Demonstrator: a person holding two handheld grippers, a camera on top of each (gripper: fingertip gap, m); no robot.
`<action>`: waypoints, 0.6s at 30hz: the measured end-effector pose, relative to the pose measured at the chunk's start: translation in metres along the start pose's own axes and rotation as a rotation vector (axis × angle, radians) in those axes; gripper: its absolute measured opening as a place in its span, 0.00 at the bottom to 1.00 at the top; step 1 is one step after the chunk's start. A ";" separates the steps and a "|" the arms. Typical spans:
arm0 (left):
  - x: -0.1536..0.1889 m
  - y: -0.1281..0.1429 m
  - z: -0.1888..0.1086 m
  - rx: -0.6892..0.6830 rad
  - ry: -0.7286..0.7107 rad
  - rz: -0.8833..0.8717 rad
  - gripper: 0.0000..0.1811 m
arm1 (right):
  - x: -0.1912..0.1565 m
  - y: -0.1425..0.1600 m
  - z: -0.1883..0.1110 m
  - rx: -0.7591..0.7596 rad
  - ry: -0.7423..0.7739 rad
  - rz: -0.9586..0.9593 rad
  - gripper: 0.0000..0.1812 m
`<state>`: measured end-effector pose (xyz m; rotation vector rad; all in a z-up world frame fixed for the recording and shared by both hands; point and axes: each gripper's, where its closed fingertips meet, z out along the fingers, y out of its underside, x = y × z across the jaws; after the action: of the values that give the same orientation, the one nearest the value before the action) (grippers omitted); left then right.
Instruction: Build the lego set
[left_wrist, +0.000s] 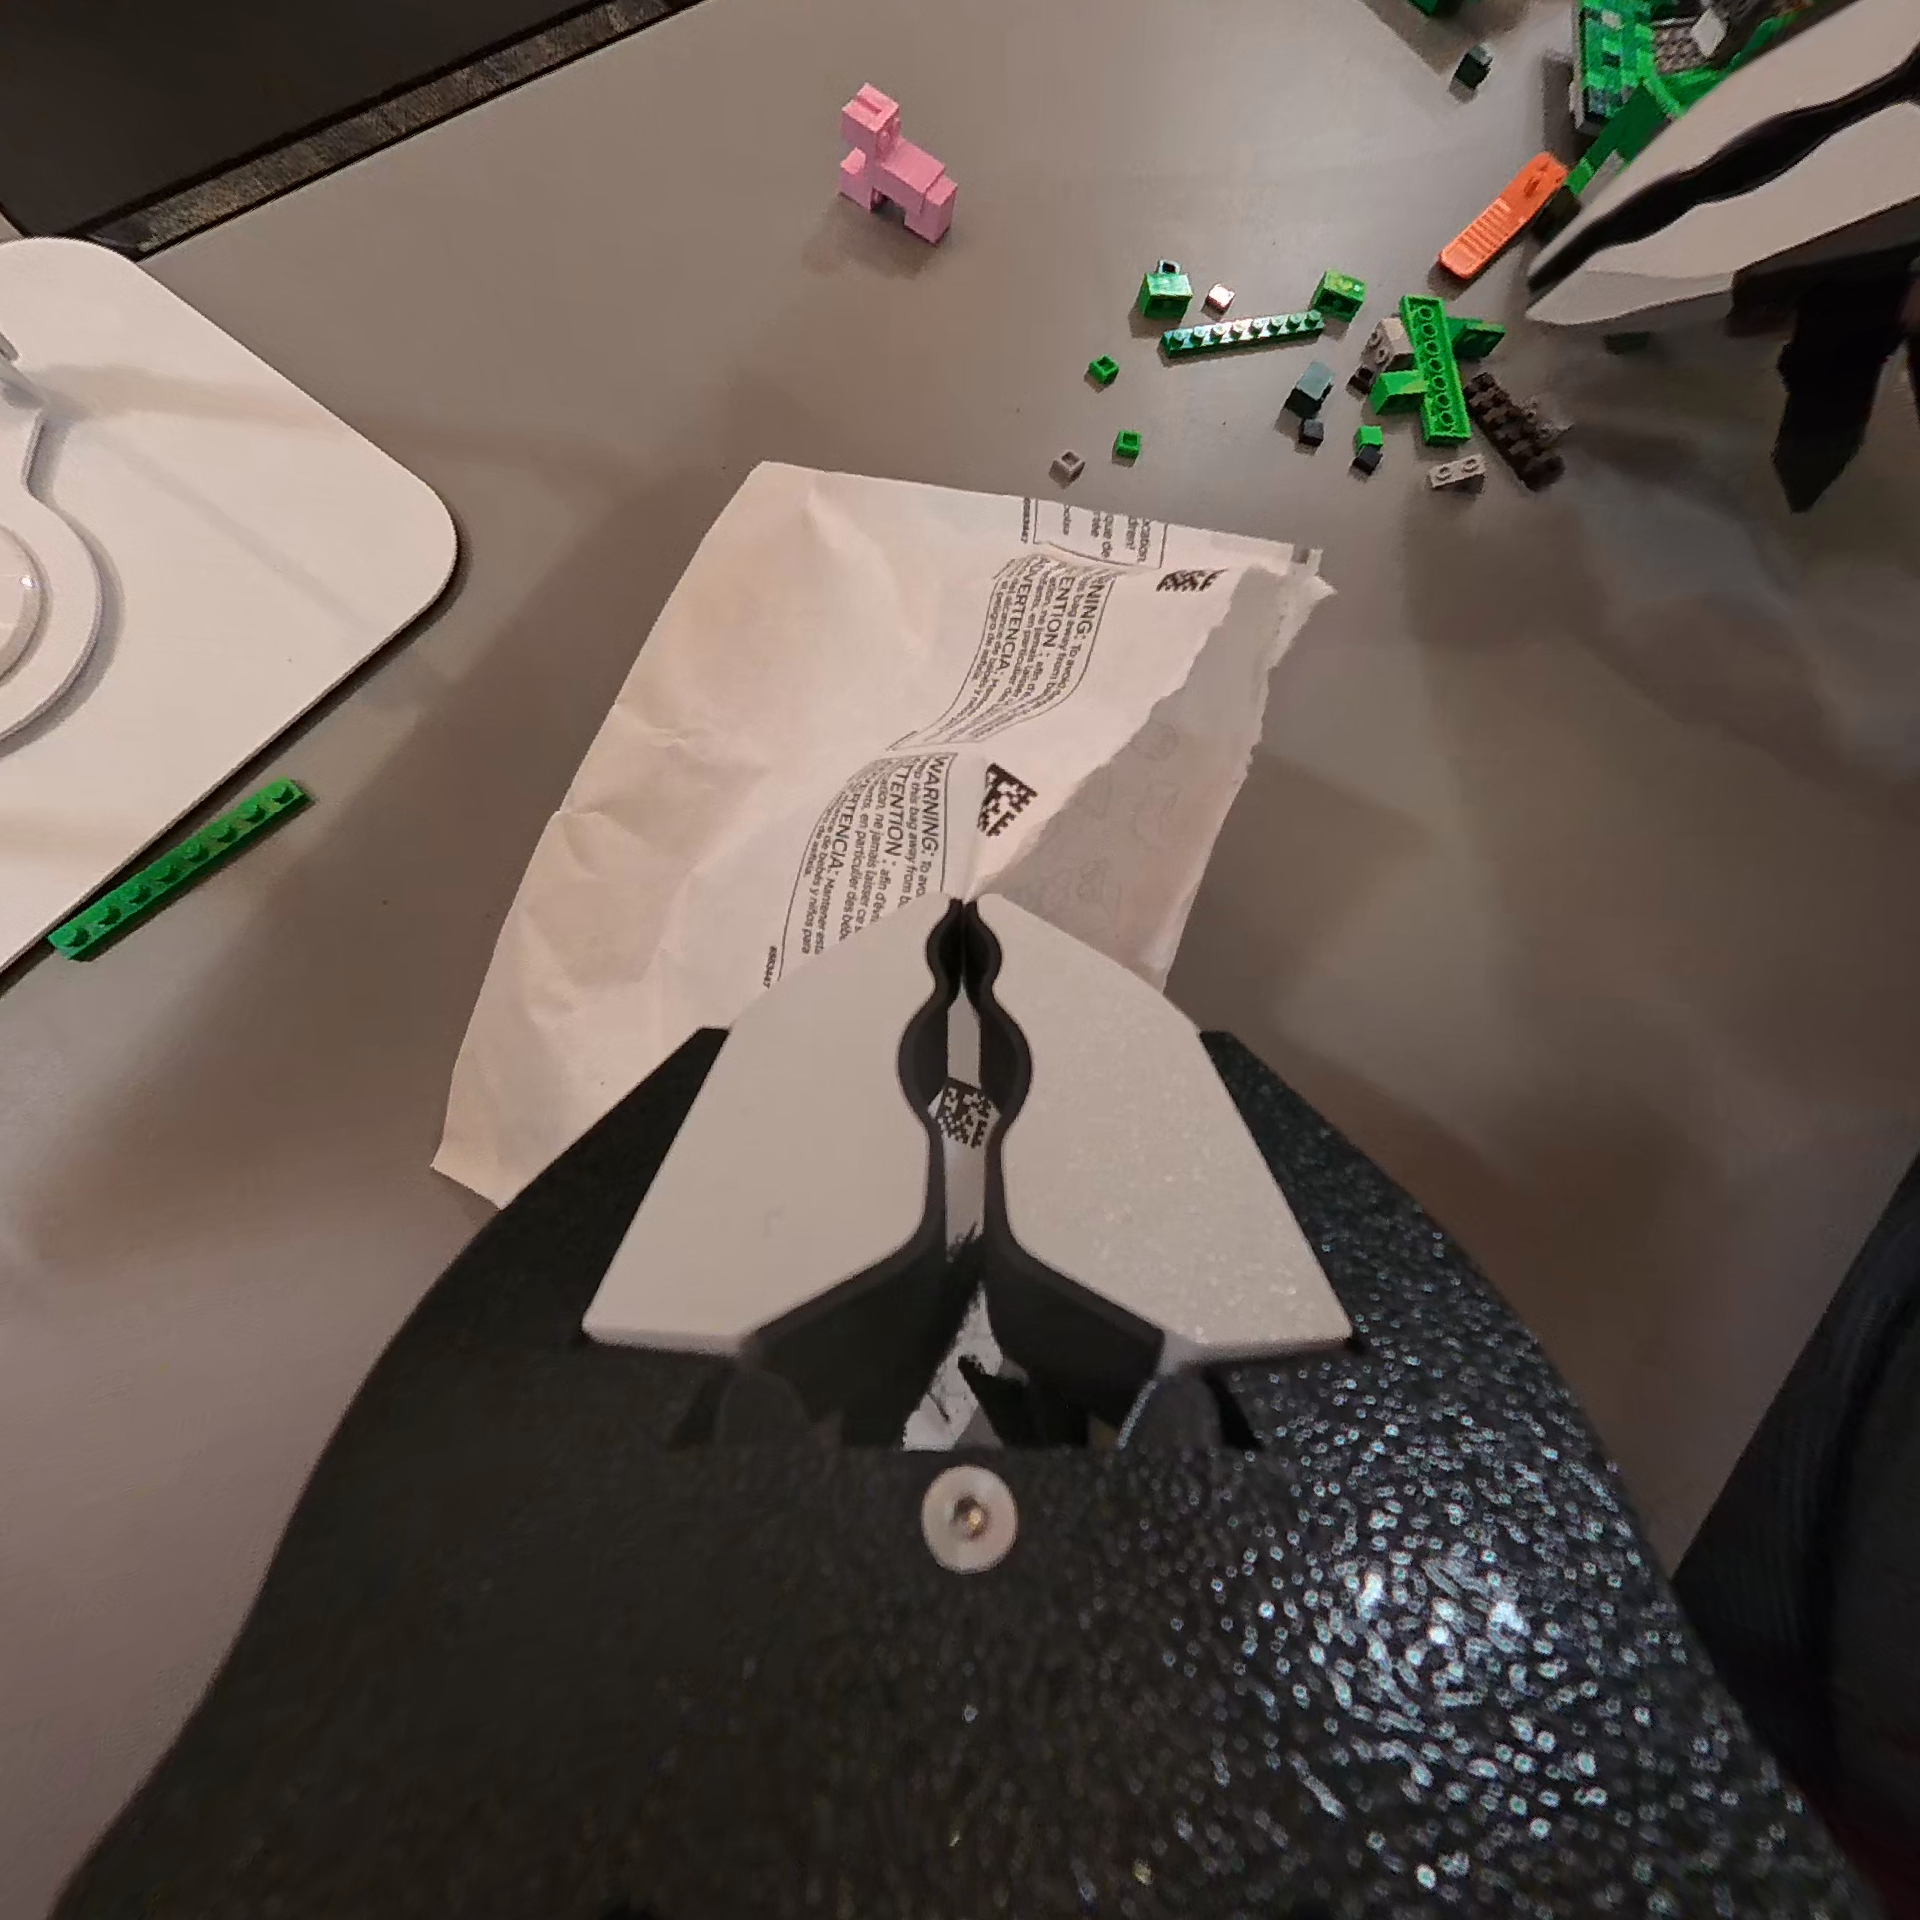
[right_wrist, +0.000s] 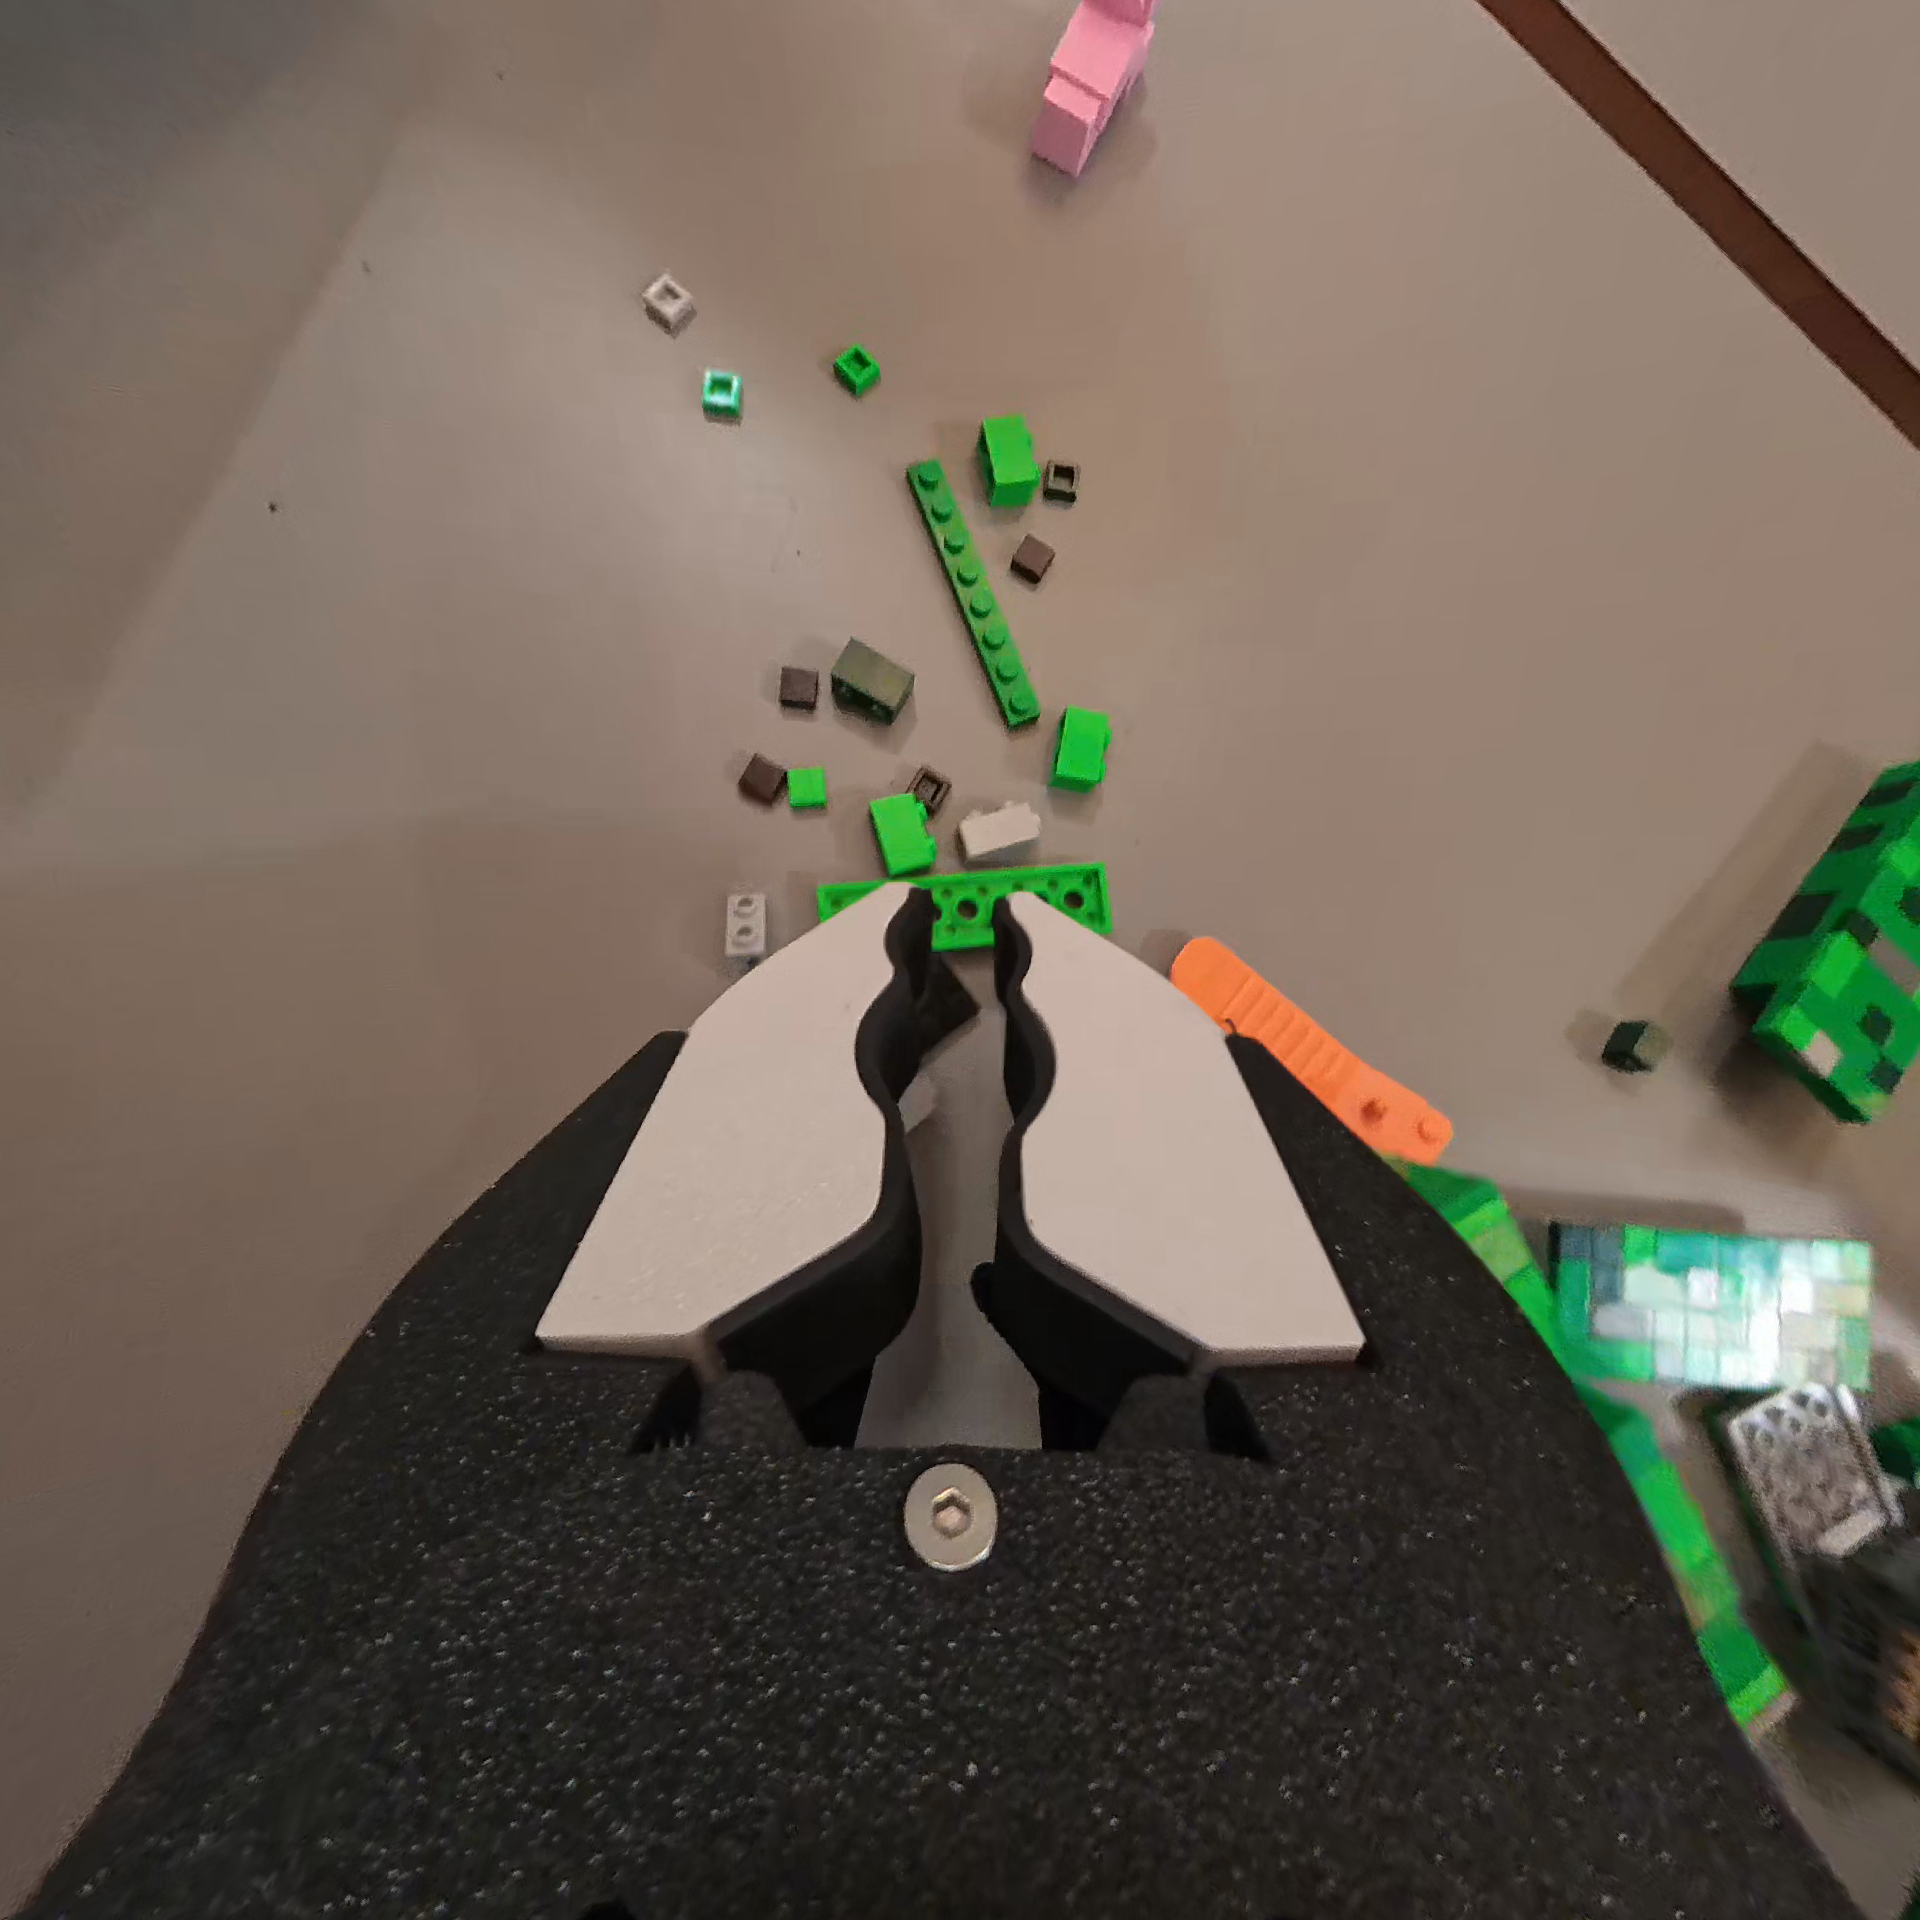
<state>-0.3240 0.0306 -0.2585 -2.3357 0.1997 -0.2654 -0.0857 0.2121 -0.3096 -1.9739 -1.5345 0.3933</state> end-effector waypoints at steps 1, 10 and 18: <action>0.000 0.000 0.000 -0.001 0.000 0.001 0.00 | 0.003 -0.005 0.003 -0.004 -0.006 -0.009 0.06; 0.000 0.000 0.000 -0.002 -0.003 0.003 0.00 | 0.032 -0.018 0.040 -0.261 -0.182 0.169 0.12; 0.001 0.001 0.000 -0.008 -0.004 0.007 0.00 | 0.028 -0.009 0.054 -0.389 -0.232 0.154 0.09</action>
<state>-0.3231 0.0300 -0.2594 -2.3433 0.2077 -0.2565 -0.1154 0.2549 -0.3424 -2.4289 -1.7082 0.4244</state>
